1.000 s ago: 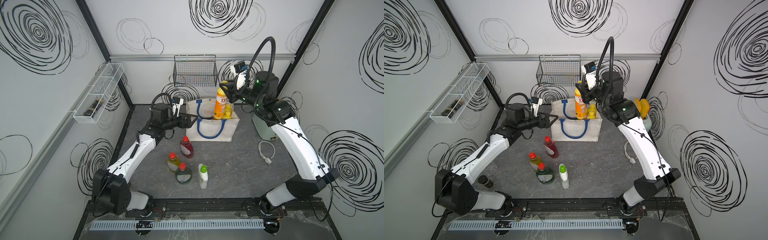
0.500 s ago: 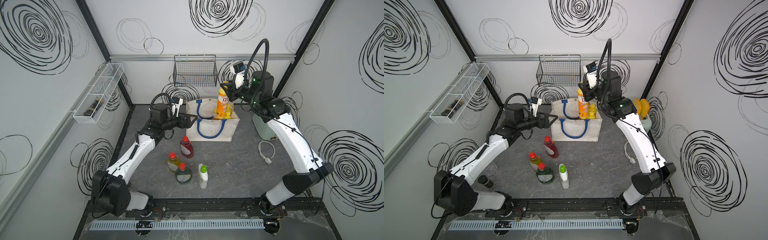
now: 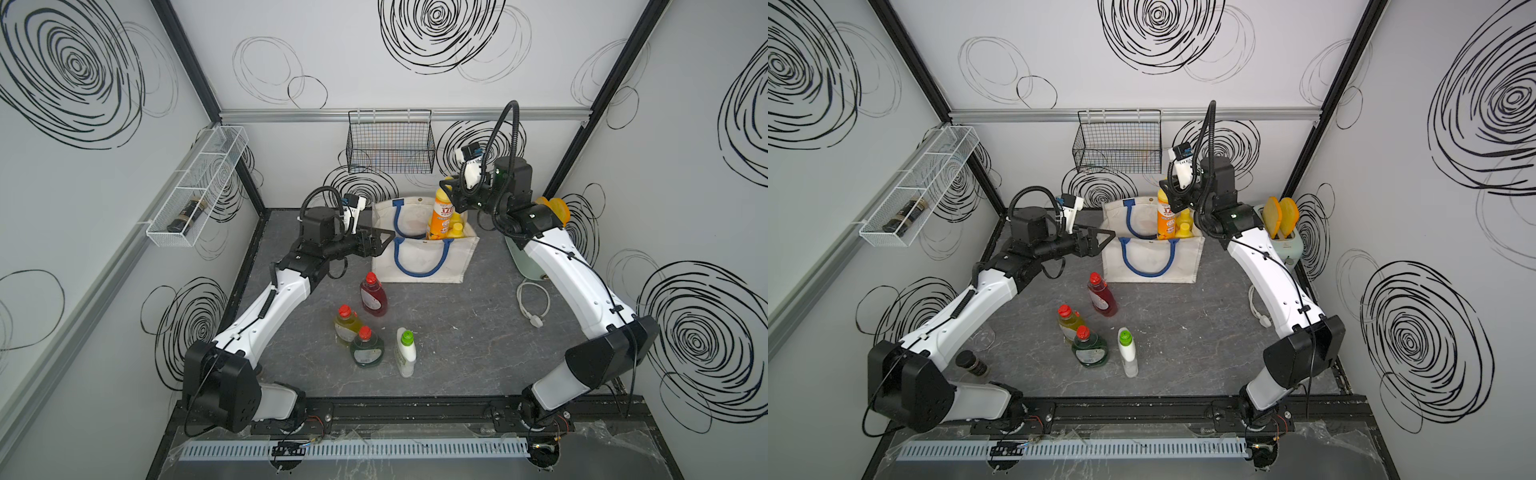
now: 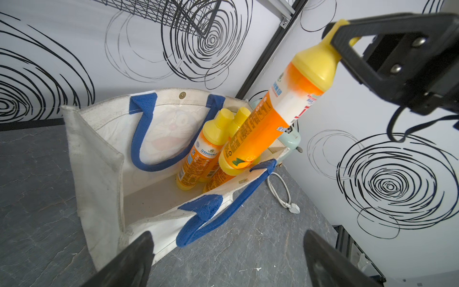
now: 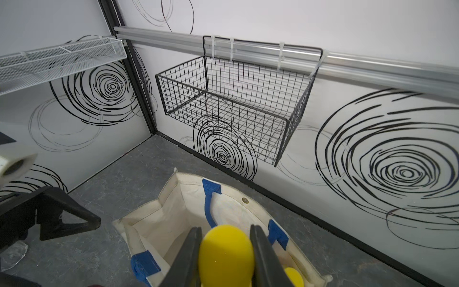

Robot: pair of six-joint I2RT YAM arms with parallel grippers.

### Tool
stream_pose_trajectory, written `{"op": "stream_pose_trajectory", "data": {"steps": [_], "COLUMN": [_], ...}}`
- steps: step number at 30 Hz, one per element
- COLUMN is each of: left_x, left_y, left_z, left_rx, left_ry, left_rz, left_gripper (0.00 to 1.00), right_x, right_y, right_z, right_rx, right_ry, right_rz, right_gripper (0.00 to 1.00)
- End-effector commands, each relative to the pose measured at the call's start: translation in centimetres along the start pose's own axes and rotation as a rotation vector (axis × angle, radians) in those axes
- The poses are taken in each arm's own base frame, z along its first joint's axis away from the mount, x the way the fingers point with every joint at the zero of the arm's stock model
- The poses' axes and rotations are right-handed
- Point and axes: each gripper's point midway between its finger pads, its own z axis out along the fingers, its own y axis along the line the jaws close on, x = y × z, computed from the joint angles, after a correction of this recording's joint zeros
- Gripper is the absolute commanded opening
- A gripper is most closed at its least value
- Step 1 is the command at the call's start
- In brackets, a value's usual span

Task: Pack dish soap into the shopping bag
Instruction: Place the bottle of dish soap in the shopping bag.

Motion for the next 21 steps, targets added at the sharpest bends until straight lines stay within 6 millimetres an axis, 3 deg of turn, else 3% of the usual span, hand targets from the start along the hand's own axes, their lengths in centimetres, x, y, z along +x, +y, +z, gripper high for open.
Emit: {"op": "stream_pose_trajectory", "data": {"steps": [1, 21], "left_x": [-1.5, -1.4], "left_y": [-1.0, -0.8], "left_z": [-0.8, -0.6], "left_rx": [0.034, 0.033], "left_ry": [-0.056, -0.053], "left_rz": [0.031, 0.025], "left_gripper": [0.96, 0.96], "right_x": [-6.6, -0.3], "right_y": [0.4, 0.2], "right_z": [-3.1, -0.6], "right_rx": [-0.006, 0.049], "right_ry": [-0.233, -0.118], "right_rz": [-0.051, -0.077], "right_gripper": [0.0, 0.0]}}
